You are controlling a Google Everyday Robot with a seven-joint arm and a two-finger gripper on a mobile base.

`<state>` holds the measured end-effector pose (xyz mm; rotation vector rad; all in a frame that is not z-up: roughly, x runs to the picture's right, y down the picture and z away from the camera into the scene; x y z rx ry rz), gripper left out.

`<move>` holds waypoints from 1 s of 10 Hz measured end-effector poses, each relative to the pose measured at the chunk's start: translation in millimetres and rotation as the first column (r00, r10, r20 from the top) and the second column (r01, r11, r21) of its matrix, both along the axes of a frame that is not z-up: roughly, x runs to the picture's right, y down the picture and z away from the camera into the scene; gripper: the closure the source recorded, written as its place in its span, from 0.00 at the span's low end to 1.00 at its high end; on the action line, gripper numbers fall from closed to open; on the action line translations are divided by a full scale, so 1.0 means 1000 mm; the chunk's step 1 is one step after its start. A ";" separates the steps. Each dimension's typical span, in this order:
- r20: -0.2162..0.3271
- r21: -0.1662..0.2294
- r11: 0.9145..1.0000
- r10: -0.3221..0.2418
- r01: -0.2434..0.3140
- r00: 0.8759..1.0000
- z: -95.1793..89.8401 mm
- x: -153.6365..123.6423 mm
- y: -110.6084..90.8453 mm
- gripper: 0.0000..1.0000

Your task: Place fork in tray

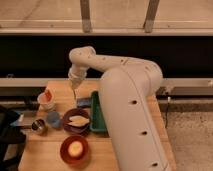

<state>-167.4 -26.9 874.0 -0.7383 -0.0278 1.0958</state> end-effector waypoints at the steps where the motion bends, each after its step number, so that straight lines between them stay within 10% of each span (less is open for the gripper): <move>1: 0.001 0.012 1.000 0.018 -0.018 1.000 -0.005 0.008 -0.007 1.00; 6: -0.001 0.107 0.992 0.063 -0.063 0.998 -0.041 0.025 -0.052 1.00; 10: -0.041 0.056 0.994 0.094 -0.092 0.995 -0.055 0.065 -0.045 1.00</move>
